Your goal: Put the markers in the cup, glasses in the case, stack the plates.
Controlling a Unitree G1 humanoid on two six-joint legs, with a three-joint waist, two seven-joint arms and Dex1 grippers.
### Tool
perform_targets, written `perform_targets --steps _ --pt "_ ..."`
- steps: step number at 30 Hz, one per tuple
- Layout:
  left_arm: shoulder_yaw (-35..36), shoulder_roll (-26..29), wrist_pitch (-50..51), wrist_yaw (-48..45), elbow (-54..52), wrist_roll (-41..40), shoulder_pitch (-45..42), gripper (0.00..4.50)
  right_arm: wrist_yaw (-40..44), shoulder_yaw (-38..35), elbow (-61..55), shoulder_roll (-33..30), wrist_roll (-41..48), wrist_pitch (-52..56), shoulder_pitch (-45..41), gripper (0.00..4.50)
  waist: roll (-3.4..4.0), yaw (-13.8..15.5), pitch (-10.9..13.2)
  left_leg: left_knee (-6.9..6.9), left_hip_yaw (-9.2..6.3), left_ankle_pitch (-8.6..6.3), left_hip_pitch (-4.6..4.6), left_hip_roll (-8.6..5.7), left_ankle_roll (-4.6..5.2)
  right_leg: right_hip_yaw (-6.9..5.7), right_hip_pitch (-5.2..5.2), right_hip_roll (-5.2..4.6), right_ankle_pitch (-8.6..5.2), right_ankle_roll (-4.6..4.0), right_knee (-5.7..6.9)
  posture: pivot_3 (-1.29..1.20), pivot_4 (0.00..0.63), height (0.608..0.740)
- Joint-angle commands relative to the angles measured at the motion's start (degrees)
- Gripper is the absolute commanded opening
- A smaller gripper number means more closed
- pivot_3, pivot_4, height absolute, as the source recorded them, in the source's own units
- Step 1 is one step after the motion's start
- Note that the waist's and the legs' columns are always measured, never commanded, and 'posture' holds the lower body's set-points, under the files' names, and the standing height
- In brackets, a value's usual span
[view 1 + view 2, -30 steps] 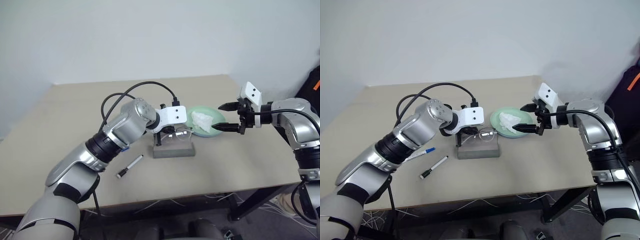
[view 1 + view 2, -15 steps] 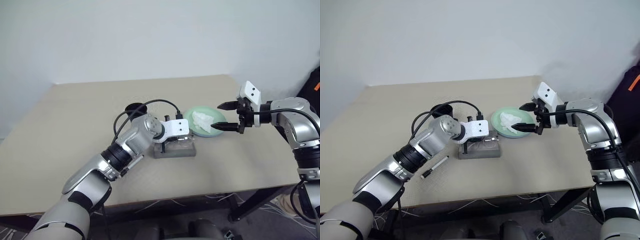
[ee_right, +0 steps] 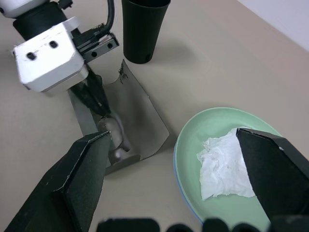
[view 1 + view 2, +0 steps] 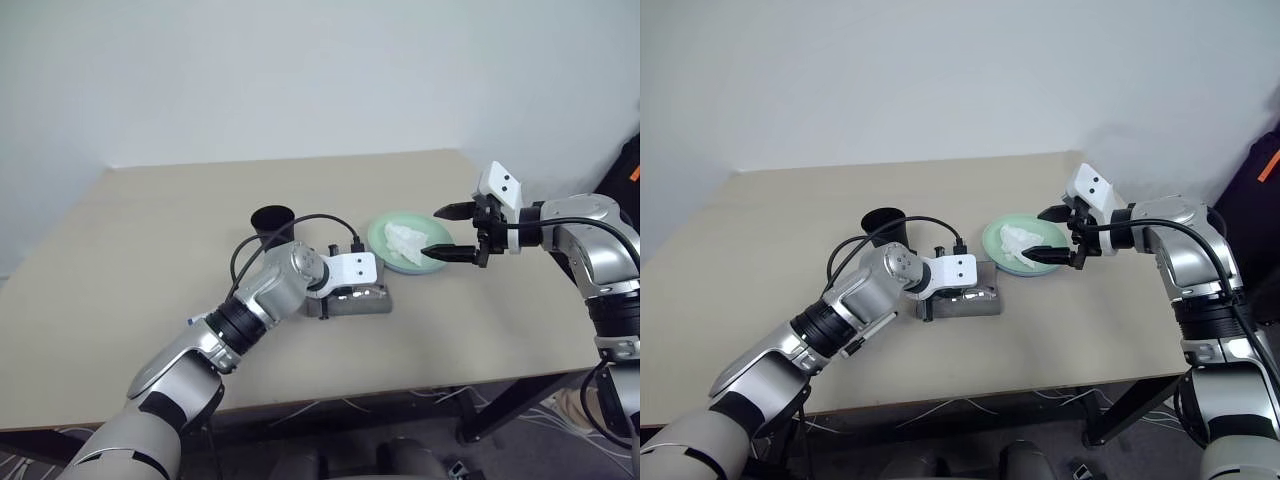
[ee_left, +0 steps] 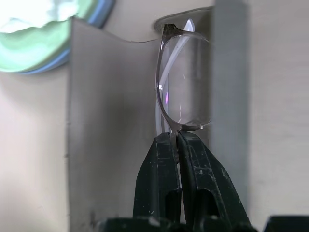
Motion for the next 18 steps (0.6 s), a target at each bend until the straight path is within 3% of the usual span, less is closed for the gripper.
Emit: perform_targets --steps 1,8,11,16,18 --pt "0.0 1.3 0.6 -3.4 -4.4 0.4 0.0 0.04 -0.4 -1.4 -1.1 -0.1 0.6 -0.5 -1.9 4.50 0.00 0.0 0.0 -0.01 0.00 0.00 0.00 0.00 0.00 0.00 0.00 0.00 0.00 0.00 0.00 0.00 0.000 0.731" --pt "-0.4 2.0 0.1 -5.9 -6.1 1.3 0.3 0.04 -0.4 -1.2 -0.8 0.2 0.5 -0.6 -2.1 4.50 0.01 0.0 0.0 -0.01 0.00 0.00 0.02 0.00 0.00 0.00 0.01 0.00 0.00 0.00 0.00 0.00 0.000 0.731" --pt "-0.3 2.2 -0.6 -6.3 -5.7 1.7 0.1 0.66 -0.4 -1.2 -0.5 0.4 0.4 -0.8 -2.2 4.50 0.02 0.0 0.0 -0.01 0.00 0.00 0.02 0.00 0.00 0.00 0.01 0.00 0.00 0.00 0.00 0.00 0.000 0.731" --pt "1.8 1.4 -0.2 -5.4 -4.5 1.7 -1.4 2.33 -0.4 -1.2 -0.3 0.5 0.3 -0.9 -2.2 4.50 0.02 0.0 0.0 -0.01 0.00 0.00 0.03 0.00 0.00 0.01 0.01 0.00 0.00 0.00 0.00 0.00 0.000 0.731" --pt "3.5 0.8 0.4 -4.9 -3.8 1.1 -2.7 2.33 -0.4 -1.1 -0.1 0.6 0.3 -1.1 -2.4 4.50 0.02 0.0 0.0 0.00 -0.01 0.00 0.04 0.01 0.00 0.01 0.02 0.00 0.00 0.00 0.01 0.00 0.000 0.731"
